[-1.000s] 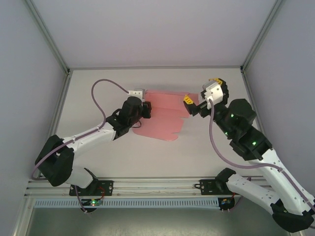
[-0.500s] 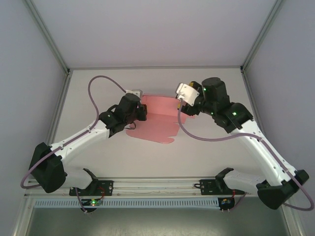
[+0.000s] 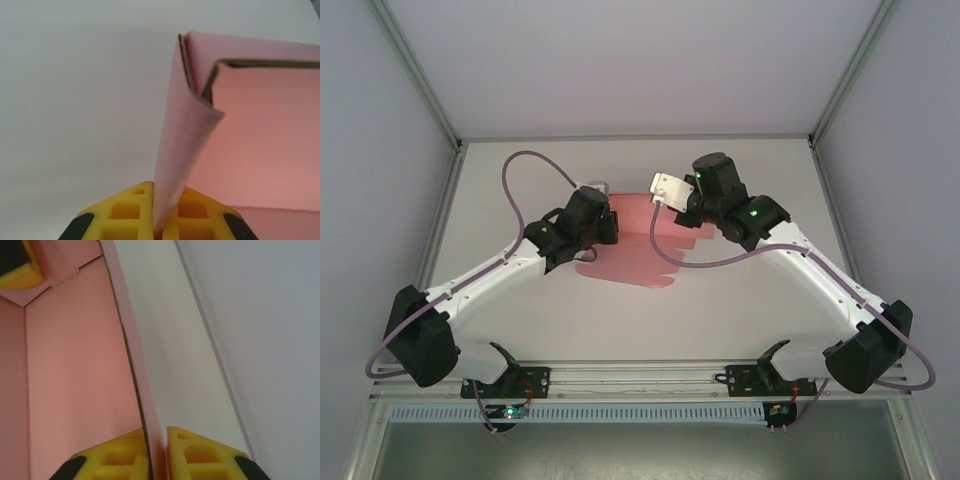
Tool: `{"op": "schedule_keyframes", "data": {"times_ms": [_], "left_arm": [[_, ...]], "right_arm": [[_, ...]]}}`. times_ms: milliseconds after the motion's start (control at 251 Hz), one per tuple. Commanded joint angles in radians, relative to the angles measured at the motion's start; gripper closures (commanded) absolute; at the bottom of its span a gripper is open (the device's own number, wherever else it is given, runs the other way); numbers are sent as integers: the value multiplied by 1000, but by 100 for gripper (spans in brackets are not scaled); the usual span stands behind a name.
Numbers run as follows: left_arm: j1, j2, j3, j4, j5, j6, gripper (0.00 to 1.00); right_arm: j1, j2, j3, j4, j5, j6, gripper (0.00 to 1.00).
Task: Assemble paper box
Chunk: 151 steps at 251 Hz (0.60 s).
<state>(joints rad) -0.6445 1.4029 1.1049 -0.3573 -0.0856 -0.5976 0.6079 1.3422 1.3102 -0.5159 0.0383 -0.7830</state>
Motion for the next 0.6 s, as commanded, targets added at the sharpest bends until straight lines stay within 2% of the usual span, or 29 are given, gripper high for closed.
{"op": "schedule_keyframes", "data": {"times_ms": [0, 52, 215, 391, 487, 535, 599], "left_arm": [[11, 46, 60, -61, -11, -36, 100], [11, 57, 67, -57, -4, -39, 100], [11, 73, 79, -41, -26, -79, 100], [11, 99, 92, -19, -60, -118, 100], [13, 108, 105, 2, -64, -142, 100], [11, 110, 107, 20, -64, -149, 100], [11, 114, 114, 22, -75, -159, 100]], "right_arm": [[47, 49, 12, 93, 150, 5, 94], [66, 74, 27, 81, 208, 6, 100], [75, 128, 51, 68, 305, 131, 100], [90, 175, 29, 200, 399, 353, 100], [94, 199, -3, 313, 483, 401, 97], [99, 211, 2, 314, 466, 432, 89], [111, 214, 5, 307, 403, 485, 84]]}}
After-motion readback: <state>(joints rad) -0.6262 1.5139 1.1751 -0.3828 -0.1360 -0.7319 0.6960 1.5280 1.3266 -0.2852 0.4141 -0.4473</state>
